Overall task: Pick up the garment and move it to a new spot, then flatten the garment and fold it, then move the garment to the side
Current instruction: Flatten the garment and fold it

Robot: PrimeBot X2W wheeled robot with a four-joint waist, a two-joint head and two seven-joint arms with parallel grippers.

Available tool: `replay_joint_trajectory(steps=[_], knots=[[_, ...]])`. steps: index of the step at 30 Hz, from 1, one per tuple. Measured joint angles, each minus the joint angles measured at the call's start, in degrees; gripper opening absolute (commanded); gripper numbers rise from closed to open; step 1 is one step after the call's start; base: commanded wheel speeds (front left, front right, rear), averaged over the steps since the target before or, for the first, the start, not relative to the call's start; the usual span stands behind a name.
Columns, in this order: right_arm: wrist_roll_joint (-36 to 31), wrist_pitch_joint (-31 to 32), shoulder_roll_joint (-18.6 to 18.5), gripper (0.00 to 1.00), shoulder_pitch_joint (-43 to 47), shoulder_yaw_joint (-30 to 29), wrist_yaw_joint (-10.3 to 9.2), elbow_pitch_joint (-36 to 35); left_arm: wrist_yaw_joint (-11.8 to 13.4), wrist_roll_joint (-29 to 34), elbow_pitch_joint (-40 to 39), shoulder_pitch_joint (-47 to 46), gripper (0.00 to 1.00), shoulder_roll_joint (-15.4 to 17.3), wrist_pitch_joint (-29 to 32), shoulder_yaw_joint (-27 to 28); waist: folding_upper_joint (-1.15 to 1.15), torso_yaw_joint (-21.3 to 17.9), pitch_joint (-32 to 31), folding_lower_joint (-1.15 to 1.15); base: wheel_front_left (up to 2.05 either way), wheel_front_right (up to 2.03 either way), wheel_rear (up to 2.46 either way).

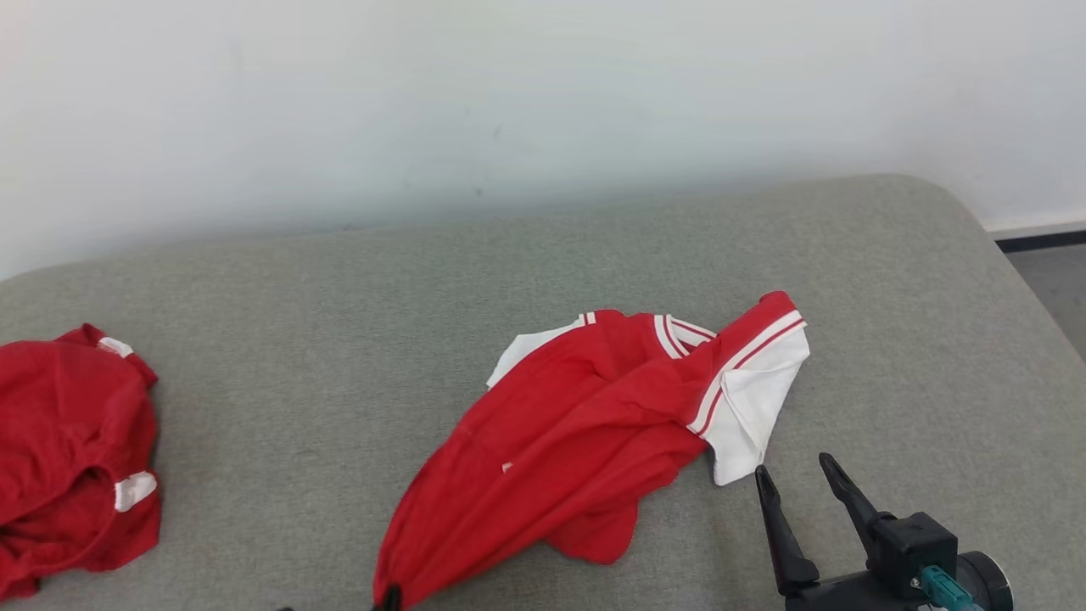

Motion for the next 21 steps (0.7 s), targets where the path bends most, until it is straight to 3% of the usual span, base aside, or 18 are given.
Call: replay_joint_trajectory(steps=[1,6,13,17,21], knots=[[0.0,0.0,0.0,1.0,0.0,0.0,0.0,-0.1,0.0,-0.5,-0.7,1.1,1.0,-0.3,0.7,-0.2,0.0,0.4,-0.3,0.0,0.0,0.0,0.0],[0.4,0.0,0.0,1.0,0.0,0.2,0.0,-0.2,0.0,-2.6,-3.9,2.6,1.0,-0.5,4.0,-1.1,0.0,1.2,-1.0,0.0,0.0,0.0,0.0],[0.9,0.0,0.0,1.0,0.0,0.4,0.0,-0.3,1.3,-0.6,-7.2,-5.5,1.0,4.1,8.7,0.1,0.0,-0.4,-0.6,0.0,0.0,0.0,0.0],[1.2,-0.1,0.0,1.0,-0.3,1.0,0.0,-0.2,0.4,1.0,-2.6,-14.5,1.0,6.5,14.2,-1.3,0.01,-2.0,0.3,0.01,0.0,0.0,0.0],[1.8,-0.5,0.0,1.0,-1.3,1.9,0.0,-0.2,-1.1,1.5,4.0,-22.8,1.0,6.3,19.0,-3.3,0.01,-4.2,1.6,0.01,0.0,0.0,0.0]])
